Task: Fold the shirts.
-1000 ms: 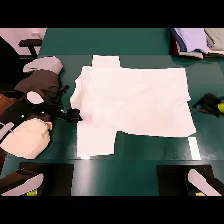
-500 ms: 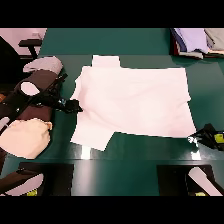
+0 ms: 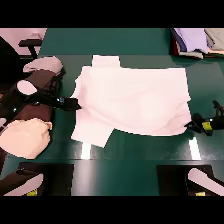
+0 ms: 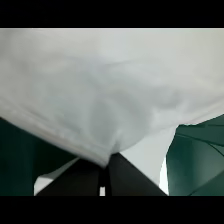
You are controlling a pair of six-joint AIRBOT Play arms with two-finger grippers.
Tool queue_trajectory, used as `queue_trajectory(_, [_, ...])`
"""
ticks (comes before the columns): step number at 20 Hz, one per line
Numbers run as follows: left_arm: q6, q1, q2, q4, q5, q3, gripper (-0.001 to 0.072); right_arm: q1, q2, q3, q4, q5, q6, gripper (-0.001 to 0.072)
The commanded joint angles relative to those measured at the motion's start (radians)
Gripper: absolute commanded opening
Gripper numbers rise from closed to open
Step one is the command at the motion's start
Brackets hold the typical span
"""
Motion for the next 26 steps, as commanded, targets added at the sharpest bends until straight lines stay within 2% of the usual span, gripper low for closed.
queue_trajectory(1, [-0.068, 0.001, 0.116, 0.129, -0.012, 0.101, 0.0022, 0.092, 0.082, 0.129, 0.010, -0.003, -0.017, 0.0014])
queue_trajectory(4, [-0.120, 0.001, 0.249, 0.228, -0.024, 0.324, 0.0022, 0.143, 0.222, 0.367, 0.010, 0.029, -0.017, 0.0014])
queue_trajectory(10, [-0.139, 0.000, 0.332, 0.237, -0.041, 0.910, 0.0021, 0.178, 0.387, 0.921, 0.008, 0.065, 0.023, 0.0013])
queue_trajectory(13, [-0.165, 0.000, 0.332, 0.239, -0.034, 1.121, 0.0020, 0.178, 0.385, 1.161, 0.003, 0.139, 0.040, 0.0013])
queue_trajectory(17, [-0.169, 0.000, 0.332, 0.246, -0.015, 1.209, 0.0020, 0.178, 0.266, 1.475, -0.064, 0.306, 0.115, 0.0013])
queue_trajectory(19, [-0.173, 0.000, 0.324, 0.286, -0.043, 1.183, 0.0020, 0.178, 0.213, 1.531, -0.064, 0.347, 0.133, 0.0012])
queue_trajectory(21, [-0.198, 0.000, 0.305, 0.349, -0.083, 1.090, 0.0021, 0.179, 0.182, 1.492, -0.063, 0.353, 0.146, 0.0012])
queue_trajectory(24, [-0.217, 0.000, 0.215, 0.384, -0.180, 0.931, 0.0022, 0.180, 0.142, 1.277, -0.064, 0.355, 0.146, 0.0011])
queue_trajectory(26, [-0.216, 0.000, 0.119, 0.384, -0.198, 0.816, 0.0022, 0.182, 0.073, 1.141, -0.068, 0.378, 0.146, 0.0011])
